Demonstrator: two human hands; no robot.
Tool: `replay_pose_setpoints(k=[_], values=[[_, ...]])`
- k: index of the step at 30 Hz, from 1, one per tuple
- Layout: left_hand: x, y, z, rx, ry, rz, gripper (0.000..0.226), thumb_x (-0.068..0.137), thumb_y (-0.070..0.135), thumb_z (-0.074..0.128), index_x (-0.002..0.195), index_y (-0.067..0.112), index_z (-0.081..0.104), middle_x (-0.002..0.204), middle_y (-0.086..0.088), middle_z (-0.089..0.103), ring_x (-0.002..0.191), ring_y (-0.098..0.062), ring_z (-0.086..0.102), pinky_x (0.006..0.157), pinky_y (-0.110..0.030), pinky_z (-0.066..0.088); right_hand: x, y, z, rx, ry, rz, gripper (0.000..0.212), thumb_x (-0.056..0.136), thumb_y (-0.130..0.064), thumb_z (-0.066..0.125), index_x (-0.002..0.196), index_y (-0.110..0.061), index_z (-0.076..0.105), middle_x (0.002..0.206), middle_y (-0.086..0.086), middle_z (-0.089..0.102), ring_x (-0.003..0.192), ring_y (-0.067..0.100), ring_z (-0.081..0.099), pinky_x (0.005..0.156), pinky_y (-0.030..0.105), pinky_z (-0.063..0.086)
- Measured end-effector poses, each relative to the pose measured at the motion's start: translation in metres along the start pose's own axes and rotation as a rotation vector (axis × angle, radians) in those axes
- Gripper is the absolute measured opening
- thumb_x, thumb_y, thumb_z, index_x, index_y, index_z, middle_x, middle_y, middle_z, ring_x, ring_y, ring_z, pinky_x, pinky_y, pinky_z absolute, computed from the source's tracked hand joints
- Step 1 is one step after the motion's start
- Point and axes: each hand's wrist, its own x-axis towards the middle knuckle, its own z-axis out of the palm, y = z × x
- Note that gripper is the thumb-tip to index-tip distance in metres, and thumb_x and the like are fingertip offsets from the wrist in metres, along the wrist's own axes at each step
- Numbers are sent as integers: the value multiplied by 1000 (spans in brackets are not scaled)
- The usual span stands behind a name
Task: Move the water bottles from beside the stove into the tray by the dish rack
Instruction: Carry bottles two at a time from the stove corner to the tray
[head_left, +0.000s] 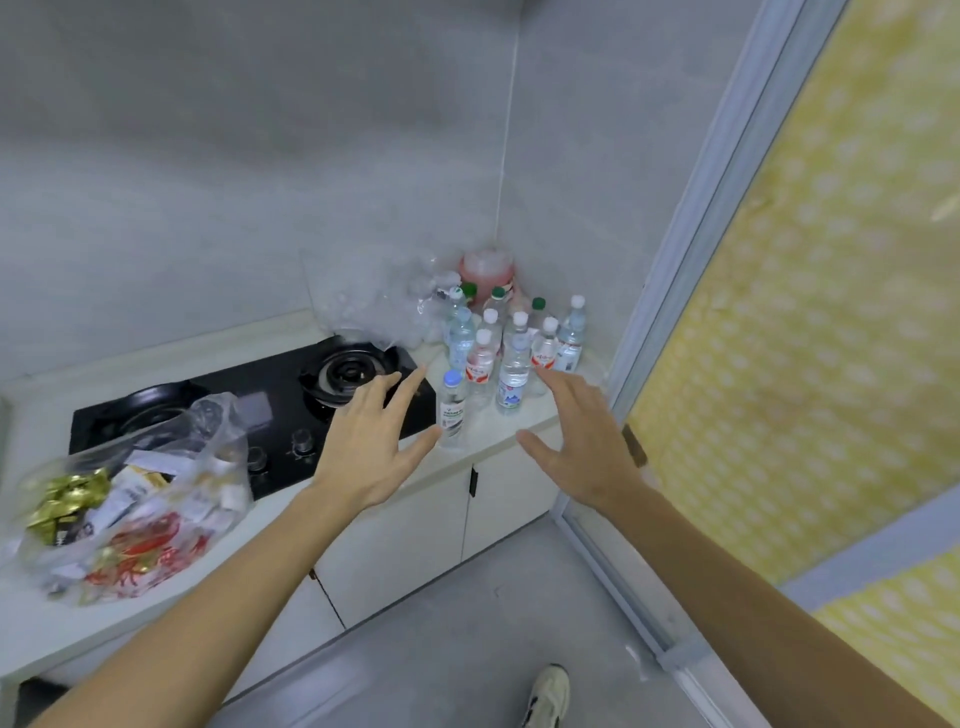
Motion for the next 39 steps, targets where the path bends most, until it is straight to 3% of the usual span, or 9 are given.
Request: replay_pose_setpoints(k=[4, 11, 19, 21, 23, 27, 29, 36, 39], values=[[51, 1, 40, 5, -20, -86, 78, 100, 66, 43, 167, 29, 29, 154, -7, 49, 142, -32, 47, 106, -51, 49, 58, 54, 23, 62, -67, 10, 79, 97, -43, 70, 163, -26, 30, 162, -2, 37, 146, 23, 34, 112, 42, 40], [123, 12, 100, -32, -133, -241, 74, 100, 50, 62, 165, 26, 34, 155, -4, 47, 142, -30, 47, 104, -49, 51, 141, 139, 51, 133, -222, -5, 75, 98, -37, 70, 162, -27, 32, 163, -4, 36, 147, 26, 37, 114, 42, 40], [171, -12, 158, -153, -275, -385, 76, 99, 37, 72, 164, 27, 35, 153, 2, 44, 137, -23, 49, 104, -46, 52, 235, 176, 98, 167, -327, 5, 68, 98, -24, 71, 158, -22, 38, 150, 4, 47, 135, 29, 53, 96, 39, 47], [180, -19, 171, -201, -298, -400, 73, 100, 36, 71, 163, 27, 36, 149, 2, 46, 131, -22, 52, 101, -44, 53, 255, 181, 110, 157, -349, 9, 64, 99, -21, 69, 156, -20, 40, 150, 7, 47, 135, 32, 53, 99, 42, 49], [187, -25, 181, -248, -297, -403, 67, 100, 35, 71, 159, 27, 41, 142, 3, 48, 119, -22, 58, 95, -44, 56, 269, 184, 120, 137, -361, 7, 59, 101, -19, 67, 155, -20, 44, 147, 9, 50, 133, 35, 54, 101, 47, 51], [193, -32, 202, -334, -238, -418, 53, 97, 28, 75, 145, 29, 50, 122, 7, 50, 92, -19, 59, 82, -41, 56, 283, 195, 140, 118, -358, -15, 50, 103, -12, 63, 150, -21, 50, 138, 9, 59, 126, 34, 59, 89, 41, 48], [195, -36, 210, -369, -205, -431, 54, 93, 24, 80, 139, 30, 51, 119, 9, 49, 93, -19, 59, 78, -37, 54, 289, 203, 149, 129, -360, -8, 44, 103, -10, 62, 145, -20, 52, 133, 10, 63, 121, 35, 61, 81, 37, 42], [192, -41, 221, -421, -155, -485, 59, 87, 25, 86, 128, 33, 45, 121, 9, 57, 96, -21, 64, 82, -45, 60, 292, 220, 165, 164, -320, -84, 31, 103, -9, 61, 134, -13, 54, 127, 7, 63, 108, 34, 60, 72, 32, 28], [191, -38, 222, -402, -130, -482, 52, 88, 25, 85, 120, 32, 44, 114, 9, 57, 93, -19, 62, 78, -45, 59, 290, 222, 164, 163, -325, -190, 30, 102, -7, 64, 131, -7, 56, 120, 12, 66, 104, 37, 62, 74, 35, 34]])
